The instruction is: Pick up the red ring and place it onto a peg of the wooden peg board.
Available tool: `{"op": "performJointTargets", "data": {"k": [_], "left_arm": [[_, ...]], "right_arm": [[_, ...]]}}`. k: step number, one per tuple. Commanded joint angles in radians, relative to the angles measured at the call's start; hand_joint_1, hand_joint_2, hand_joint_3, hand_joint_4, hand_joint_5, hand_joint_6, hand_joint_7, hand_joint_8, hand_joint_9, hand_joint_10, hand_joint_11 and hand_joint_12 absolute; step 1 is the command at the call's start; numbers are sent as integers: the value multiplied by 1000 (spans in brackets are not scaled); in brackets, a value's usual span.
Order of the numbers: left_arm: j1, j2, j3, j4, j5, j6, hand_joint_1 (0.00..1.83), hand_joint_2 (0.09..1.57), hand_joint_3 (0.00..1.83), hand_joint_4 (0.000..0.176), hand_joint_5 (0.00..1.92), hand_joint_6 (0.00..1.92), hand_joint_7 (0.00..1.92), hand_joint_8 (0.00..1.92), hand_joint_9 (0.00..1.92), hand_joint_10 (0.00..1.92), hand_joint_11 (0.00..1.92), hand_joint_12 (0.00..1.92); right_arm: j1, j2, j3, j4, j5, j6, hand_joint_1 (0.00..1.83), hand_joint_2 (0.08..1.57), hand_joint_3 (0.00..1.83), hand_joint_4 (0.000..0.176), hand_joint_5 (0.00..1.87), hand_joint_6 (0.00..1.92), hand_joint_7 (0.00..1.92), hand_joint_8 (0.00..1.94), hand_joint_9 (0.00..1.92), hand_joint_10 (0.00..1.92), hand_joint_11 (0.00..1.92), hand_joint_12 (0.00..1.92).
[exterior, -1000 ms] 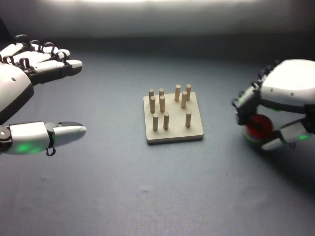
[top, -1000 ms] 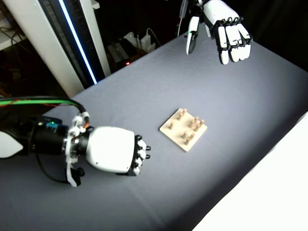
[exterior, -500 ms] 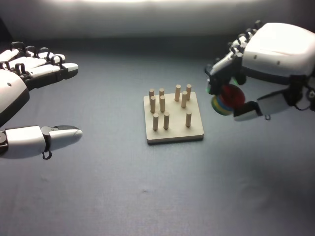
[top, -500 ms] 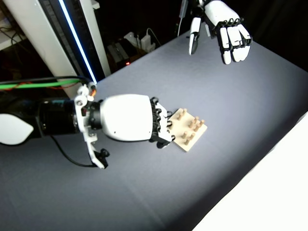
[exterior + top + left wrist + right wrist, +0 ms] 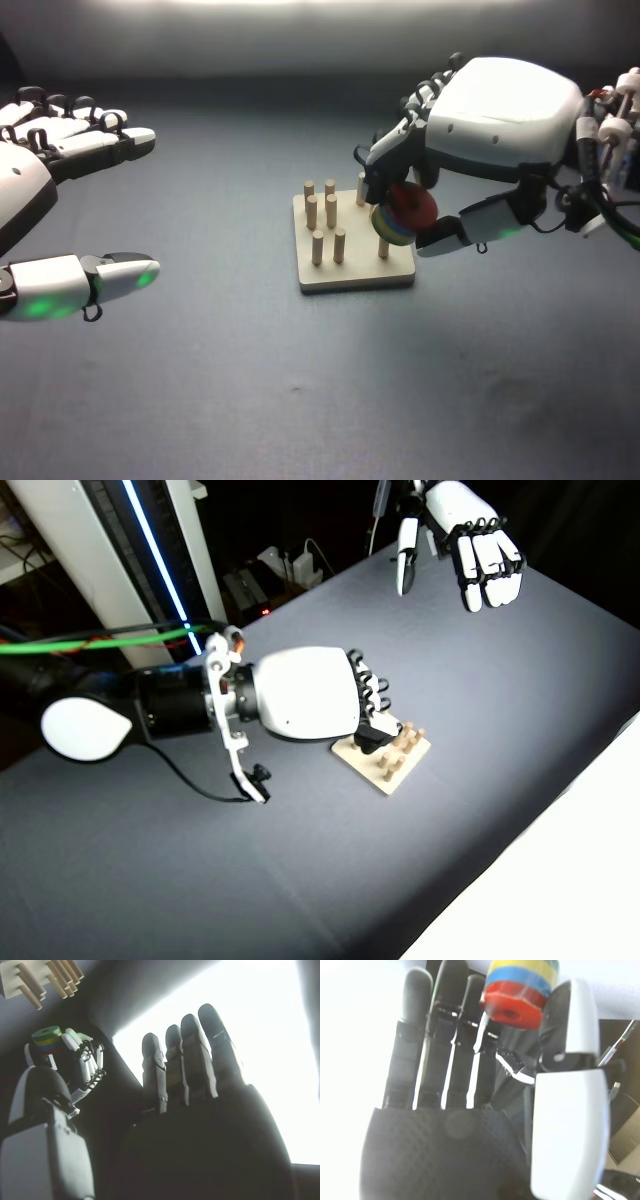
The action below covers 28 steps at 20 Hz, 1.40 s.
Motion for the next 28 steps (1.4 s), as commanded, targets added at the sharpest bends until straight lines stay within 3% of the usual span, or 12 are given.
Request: {"op": "performJointTargets", "data": {"k": [1,5,8,9,13,15,18,20,23,24,26,28], "left_arm": [[-3,-5,6,4,-104,-4,532,1050,0,25,378,0,265,1,246,3,0,754],[-7,-9,10,4,-105,-11,572,1055,0,1,392,2,267,1,256,1,0,773],[-8,-9,10,5,-105,-12,600,1046,0,5,396,1,270,1,248,1,0,759],[-8,-9,9,5,-104,-13,552,1041,0,32,380,0,250,1,219,2,0,700],[-8,-11,10,8,-104,-18,528,1040,0,25,392,3,267,4,231,5,0,728],[-9,-12,10,11,-105,-19,501,1029,0,17,408,4,282,5,248,7,0,781],[-11,-14,12,13,-104,-20,502,1031,0,18,404,2,275,4,243,4,0,769],[-12,-15,13,14,-104,-22,523,1027,0,30,404,1,274,2,238,2,0,751],[-12,-15,13,15,-102,-23,501,1035,2,32,400,0,282,2,254,4,0,800],[-12,-15,14,15,-102,-24,490,1038,3,39,392,0,278,0,255,4,0,802],[-12,-17,15,16,-101,-24,505,1045,3,34,384,3,272,2,245,6,0,762],[-13,-20,17,17,-99,-25,489,1039,1,41,394,1,282,0,264,7,0,836]], "right_arm": [[14,-4,5,38,93,-4,1283,1009,0,0,1113,704,1380,389,1294,465,839,1312],[14,-17,14,38,83,-4,1276,1015,0,0,1135,665,1313,506,1142,558,726,1295],[14,-17,21,38,58,-4,1265,1033,0,0,1070,815,1289,504,1137,574,734,1332],[13,-18,24,38,50,-4,1264,1026,1,0,1094,796,1301,460,1170,505,737,1323],[13,-32,46,38,12,-4,1264,1038,0,0,1079,776,1242,617,1181,581,827,1305],[13,-39,56,38,-5,-4,1389,1049,0,0,1016,849,1188,538,1081,1013,829,1225],[13,-52,70,38,-26,-6,1278,1040,2,0,1092,696,1207,737,1131,763,861,1268],[13,-62,78,38,-35,-6,1284,1069,3,0,1163,422,1056,1130,983,1207,800,1590],[13,-76,87,38,-40,-6,1285,1070,1,0,1188,361,1043,1161,955,1360,817,1702],[13,-79,89,38,-40,-7,1222,1031,0,0,1198,548,994,1216,944,1513,842,1782],[14,-80,89,38,-39,-7,1278,1079,0,0,1173,403,1013,1217,954,1479,860,1774],[14,-84,89,38,-39,-7,1269,1044,0,0,1118,644,1171,827,1087,1007,845,1475]]}}
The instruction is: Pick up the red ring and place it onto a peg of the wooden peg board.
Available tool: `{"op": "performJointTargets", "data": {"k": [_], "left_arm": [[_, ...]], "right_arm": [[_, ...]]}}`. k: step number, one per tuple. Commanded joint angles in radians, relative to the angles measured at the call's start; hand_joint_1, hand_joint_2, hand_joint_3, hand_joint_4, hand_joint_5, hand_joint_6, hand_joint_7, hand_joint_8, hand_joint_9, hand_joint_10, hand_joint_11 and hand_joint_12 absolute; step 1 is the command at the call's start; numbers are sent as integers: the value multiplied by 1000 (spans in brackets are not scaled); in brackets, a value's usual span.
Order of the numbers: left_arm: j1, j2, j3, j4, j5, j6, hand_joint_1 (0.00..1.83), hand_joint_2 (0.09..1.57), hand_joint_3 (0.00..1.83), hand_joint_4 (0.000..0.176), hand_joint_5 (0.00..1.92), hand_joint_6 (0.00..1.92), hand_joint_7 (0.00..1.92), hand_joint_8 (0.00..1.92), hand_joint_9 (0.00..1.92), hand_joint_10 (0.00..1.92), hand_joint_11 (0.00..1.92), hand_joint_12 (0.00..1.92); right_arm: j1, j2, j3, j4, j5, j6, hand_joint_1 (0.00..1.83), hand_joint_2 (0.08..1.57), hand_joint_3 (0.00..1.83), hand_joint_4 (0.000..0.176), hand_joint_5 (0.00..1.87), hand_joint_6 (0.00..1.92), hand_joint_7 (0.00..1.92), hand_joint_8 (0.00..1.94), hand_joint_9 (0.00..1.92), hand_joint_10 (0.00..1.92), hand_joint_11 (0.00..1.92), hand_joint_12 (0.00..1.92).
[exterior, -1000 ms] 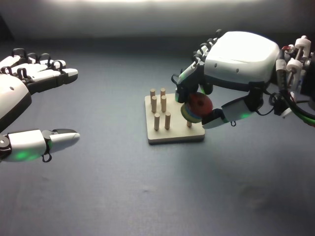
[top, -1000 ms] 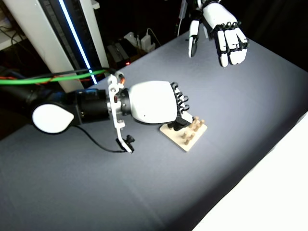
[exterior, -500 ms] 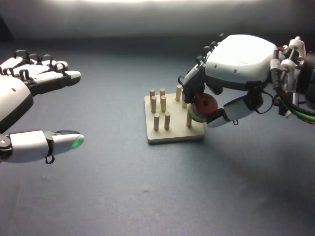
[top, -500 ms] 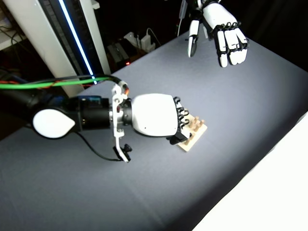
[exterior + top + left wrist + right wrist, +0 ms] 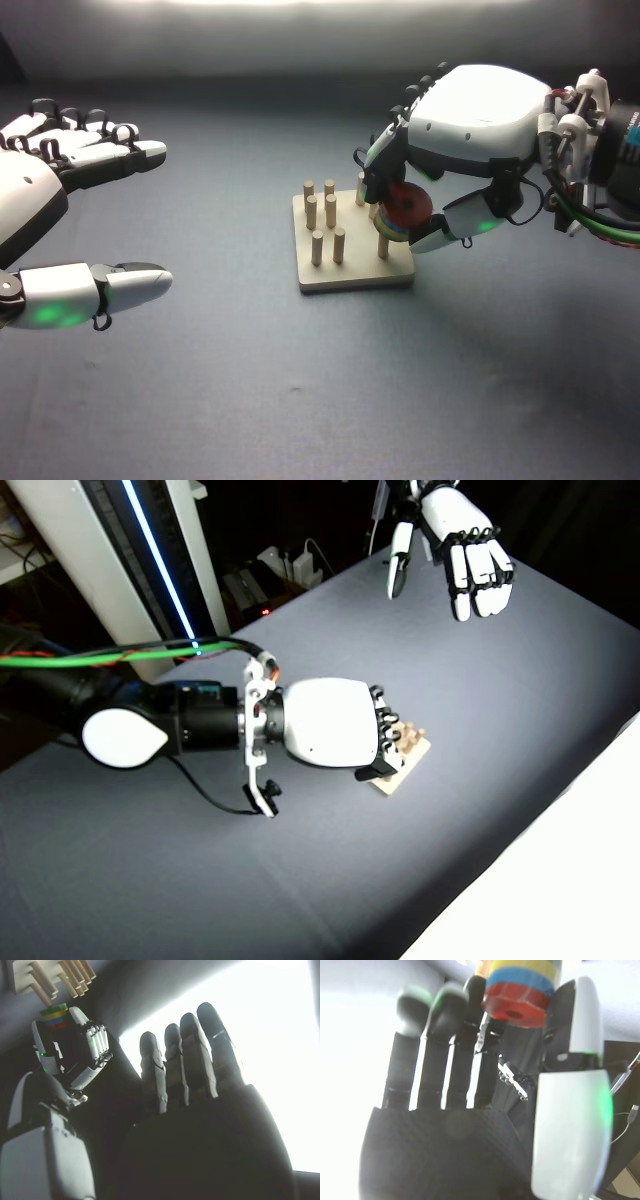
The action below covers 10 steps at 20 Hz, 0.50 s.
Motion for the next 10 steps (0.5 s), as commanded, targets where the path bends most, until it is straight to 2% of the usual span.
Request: {"op": "performJointTargets", "data": {"k": [1,2,3,4,5,6,7,9,10], "left_arm": [[-11,-6,7,3,-116,-4,496,1040,1,42,386,1,268,2,245,7,0,782],[-11,-7,8,4,-115,-5,500,1040,0,34,389,3,263,1,239,6,0,772],[-11,-7,8,4,-115,-5,504,1040,0,32,386,1,255,1,226,2,0,742],[-11,-7,8,4,-116,-5,504,1041,1,27,386,1,253,1,230,3,0,738],[-11,-7,8,4,-116,-5,521,1050,4,24,383,0,255,2,235,5,0,743],[-11,-7,8,4,-117,-6,508,1053,4,26,377,0,251,0,233,4,0,745],[-11,-8,8,4,-117,-6,519,1050,2,25,381,1,254,1,242,5,0,773],[-11,-9,8,4,-117,-7,545,1048,0,20,384,2,252,1,237,2,0,790],[-11,-9,8,4,-117,-7,537,1047,0,18,380,0,250,0,234,0,0,791]], "right_arm": [[6,-9,2,16,69,-7,1267,1039,0,0,1085,747,1228,672,1145,886,916,1393],[6,-12,2,16,69,-7,1290,1036,0,0,1183,463,1169,896,1087,1098,886,1531],[6,-14,1,16,69,-7,1295,1036,0,0,1204,383,1162,940,1048,1256,880,1637],[6,-16,-1,15,69,-7,1295,1031,0,0,1198,407,1180,900,1010,1261,855,1630],[6,-16,-3,12,69,-7,1273,1033,4,0,1124,626,1212,753,993,1003,752,1480],[6,-16,-7,7,69,-7,1276,1038,2,0,1151,549,1173,858,996,1023,744,1526],[6,-16,-12,3,69,-7,1286,1031,0,0,1205,430,1174,882,1010,1078,761,1574],[6,-15,-23,-4,69,-7,1276,1026,0,0,1155,576,1226,729,1069,847,774,1422],[6,-15,-28,-6,69,-7,1280,1026,0,0,1127,628,1254,676,1109,797,806,1397]]}}
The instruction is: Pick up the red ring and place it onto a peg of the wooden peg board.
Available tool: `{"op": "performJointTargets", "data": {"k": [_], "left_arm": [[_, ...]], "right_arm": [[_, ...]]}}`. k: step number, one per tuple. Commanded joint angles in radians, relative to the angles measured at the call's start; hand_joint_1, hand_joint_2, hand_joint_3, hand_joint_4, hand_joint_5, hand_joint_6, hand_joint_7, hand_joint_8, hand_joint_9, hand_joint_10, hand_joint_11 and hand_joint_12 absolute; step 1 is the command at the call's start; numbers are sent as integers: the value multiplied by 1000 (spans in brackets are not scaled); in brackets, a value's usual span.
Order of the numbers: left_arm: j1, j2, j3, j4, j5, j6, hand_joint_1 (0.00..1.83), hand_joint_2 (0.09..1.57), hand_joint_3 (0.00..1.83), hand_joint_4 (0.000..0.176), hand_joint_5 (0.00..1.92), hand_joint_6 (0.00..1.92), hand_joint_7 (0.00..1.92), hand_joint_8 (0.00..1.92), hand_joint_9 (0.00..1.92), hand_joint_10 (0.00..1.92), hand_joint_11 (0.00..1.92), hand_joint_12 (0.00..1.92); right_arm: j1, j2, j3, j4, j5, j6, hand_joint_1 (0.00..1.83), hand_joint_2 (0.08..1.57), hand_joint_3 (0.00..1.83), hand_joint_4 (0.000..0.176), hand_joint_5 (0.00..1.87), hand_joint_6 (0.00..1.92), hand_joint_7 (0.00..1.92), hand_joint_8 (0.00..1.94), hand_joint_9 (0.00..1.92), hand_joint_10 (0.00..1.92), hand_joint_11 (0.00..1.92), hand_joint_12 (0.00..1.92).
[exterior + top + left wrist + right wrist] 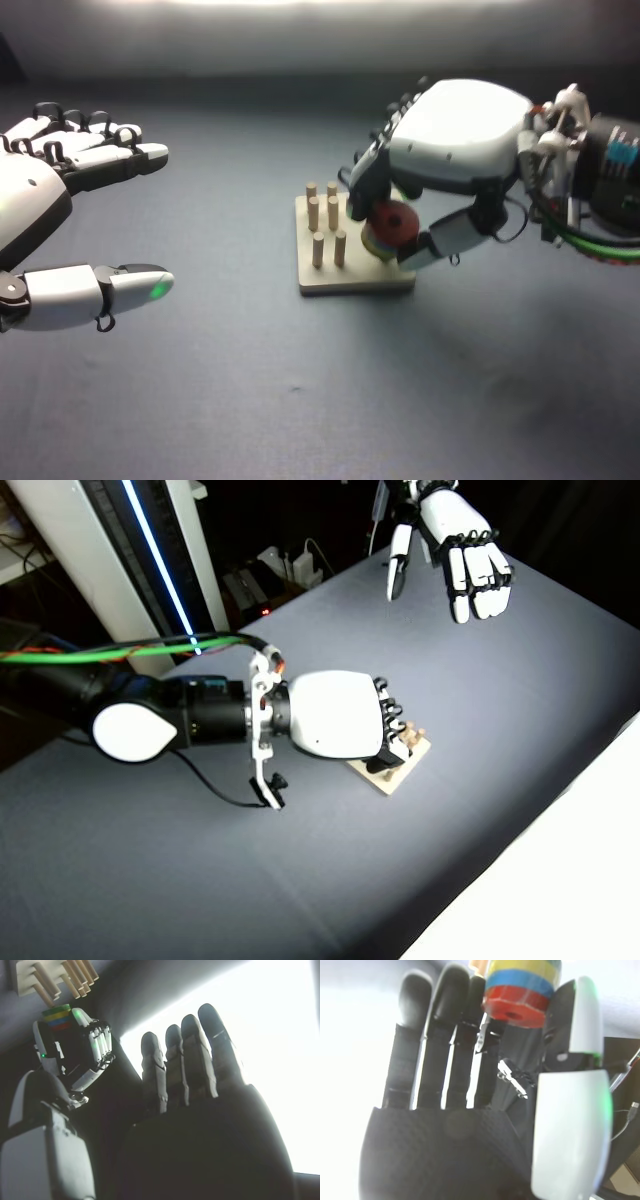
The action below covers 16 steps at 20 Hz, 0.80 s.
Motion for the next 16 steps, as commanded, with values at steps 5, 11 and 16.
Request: {"op": "performJointTargets", "data": {"k": [5,11,16], "left_arm": [[-11,-2,3,2,-123,-8,567,1045,0,50,379,0,253,0,242,0,0,832],[-11,-3,2,2,-124,-10,594,1052,1,21,396,3,262,2,245,2,0,811],[-10,-3,2,2,-126,-13,567,1048,0,33,387,0,259,1,244,4,0,823]], "right_arm": [[2,3,-9,18,80,0,1395,1057,0,0,1023,748,1154,681,1024,1125,770,1322],[-3,3,-3,17,56,0,1394,1054,0,0,948,888,1204,571,1072,1031,715,1164],[-6,4,-9,10,57,-1,1101,958,0,6,612,25,634,55,692,265,297,1219]]}}
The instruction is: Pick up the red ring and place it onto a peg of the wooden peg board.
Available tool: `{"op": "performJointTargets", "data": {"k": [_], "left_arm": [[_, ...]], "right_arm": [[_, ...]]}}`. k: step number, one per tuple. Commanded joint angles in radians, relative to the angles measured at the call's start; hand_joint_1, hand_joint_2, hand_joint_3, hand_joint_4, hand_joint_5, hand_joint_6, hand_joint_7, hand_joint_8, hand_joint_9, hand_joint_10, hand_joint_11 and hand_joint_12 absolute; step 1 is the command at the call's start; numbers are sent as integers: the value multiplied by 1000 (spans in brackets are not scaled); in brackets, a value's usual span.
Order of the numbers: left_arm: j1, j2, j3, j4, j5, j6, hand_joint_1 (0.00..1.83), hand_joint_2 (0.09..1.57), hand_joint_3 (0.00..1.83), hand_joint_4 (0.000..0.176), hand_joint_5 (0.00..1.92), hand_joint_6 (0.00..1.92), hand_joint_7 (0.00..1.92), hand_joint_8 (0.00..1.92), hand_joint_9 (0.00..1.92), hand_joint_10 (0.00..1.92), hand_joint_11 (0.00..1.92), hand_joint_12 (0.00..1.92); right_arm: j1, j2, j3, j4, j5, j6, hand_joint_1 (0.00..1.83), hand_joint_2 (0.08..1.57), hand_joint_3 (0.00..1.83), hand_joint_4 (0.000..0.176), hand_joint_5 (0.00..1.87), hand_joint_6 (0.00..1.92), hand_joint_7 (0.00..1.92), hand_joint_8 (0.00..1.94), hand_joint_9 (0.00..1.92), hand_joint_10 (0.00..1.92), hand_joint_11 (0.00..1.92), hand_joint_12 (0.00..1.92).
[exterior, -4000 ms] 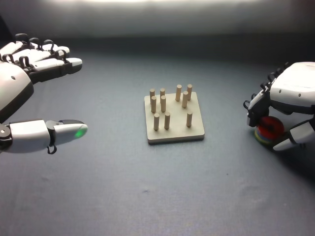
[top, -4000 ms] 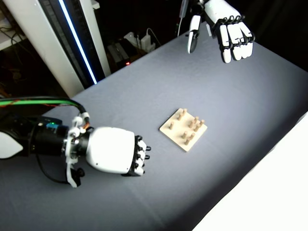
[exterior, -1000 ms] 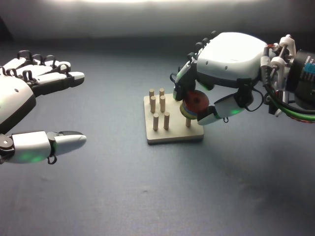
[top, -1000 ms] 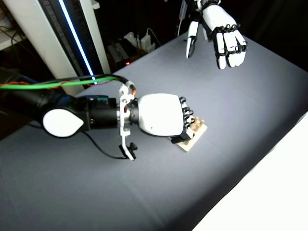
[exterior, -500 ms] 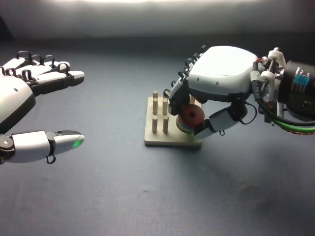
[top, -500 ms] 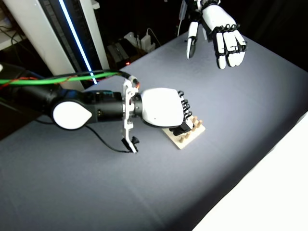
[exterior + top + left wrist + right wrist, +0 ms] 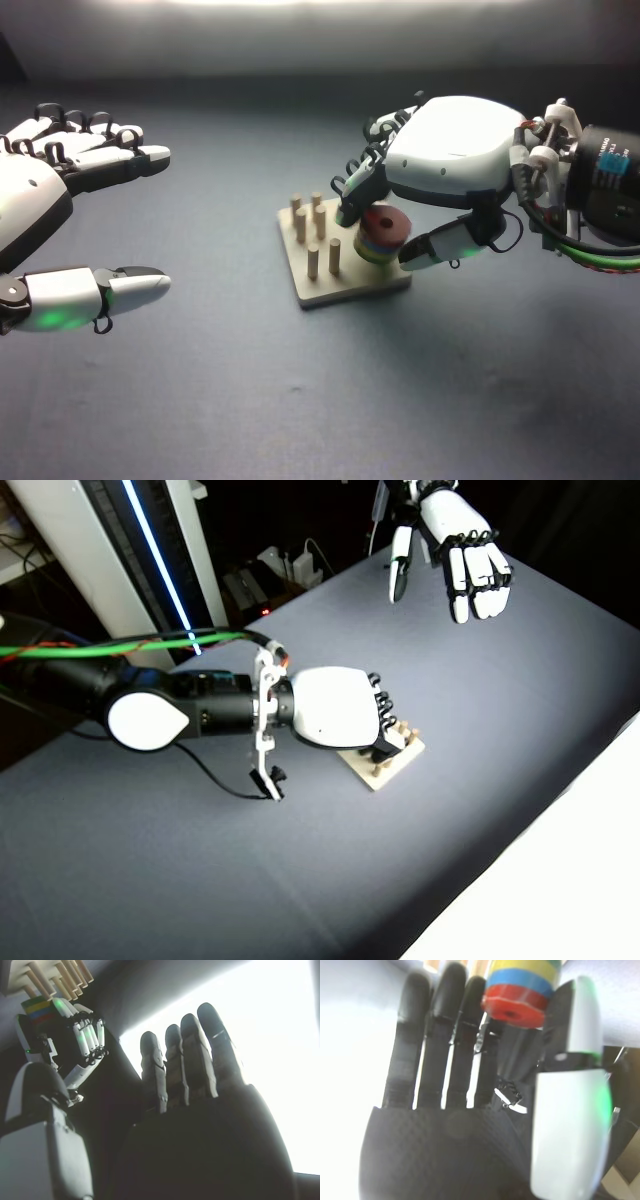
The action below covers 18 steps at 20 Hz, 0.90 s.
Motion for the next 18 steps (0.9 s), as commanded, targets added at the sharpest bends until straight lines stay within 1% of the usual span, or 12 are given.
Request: {"op": "performJointTargets", "data": {"k": [1,3,5,6,8,10,11,12,13,15,16,18], "left_arm": [[-10,-3,2,3,-124,-7,572,1050,0,27,383,0,253,1,233,4,0,795],[-10,-3,2,2,-125,-8,581,1056,1,18,383,0,260,2,238,4,0,810],[-10,-3,1,1,-126,-8,580,1058,2,13,382,0,259,1,235,2,0,811],[-8,-3,0,1,-129,-9,598,1053,0,33,384,0,266,1,238,1,0,822],[-7,-3,-1,-2,-133,-9,595,1052,0,19,390,1,264,0,248,3,0,842],[-3,-3,-1,-6,-145,-16,619,1033,0,0,443,6,316,8,296,12,0,906],[-1,-4,-2,-7,-156,-22,677,1062,3,0,463,3,344,4,337,12,0,993],[0,-6,-4,-7,-175,-31,688,1103,16,0,438,0,334,0,339,9,0,1011],[0,-7,-5,-7,-196,-43,700,1117,11,0,432,0,342,2,343,7,0,991],[1,-8,-5,-1,-266,-93,656,1113,4,0,319,0,254,1,223,7,0,680],[2,-10,-6,5,-298,-116,620,1113,2,0,226,0,239,0,226,8,0,671],[4,-11,-12,20,-416,-161,595,1120,3,0,139,0,225,3,242,9,0,787]], "right_arm": [[3,6,-5,23,87,-1,1039,941,0,48,503,4,568,13,660,251,301,1261],[3,6,-14,29,100,-1,994,957,0,53,384,0,416,0,493,119,79,1200],[3,18,-21,39,112,-1,967,963,0,62,380,0,402,0,486,101,68,1201],[0,26,-27,49,122,-1,948,978,0,63,371,1,387,0,483,70,68,1231],[-11,40,-34,66,139,-1,963,980,0,63,379,4,390,2,469,61,71,1232],[-46,65,-42,119,196,-1,1083,937,0,47,393,3,414,4,453,31,55,1133],[-70,83,-51,158,244,-1,922,974,1,19,394,2,436,2,435,4,127,809],[-102,118,-74,211,310,-1,723,1044,0,63,372,0,422,0,409,0,162,659],[-129,151,-98,257,367,-1,594,1064,0,83,363,1,408,0,394,0,182,567],[-211,224,-152,368,541,-1,572,1134,6,57,394,0,442,3,441,2,250,454],[-246,245,-170,412,619,-1,524,1305,21,0,367,0,457,2,471,4,217,591],[-342,290,-220,521,833,-7,482,1374,6,0,378,1,501,3,521,7,221,675]]}}
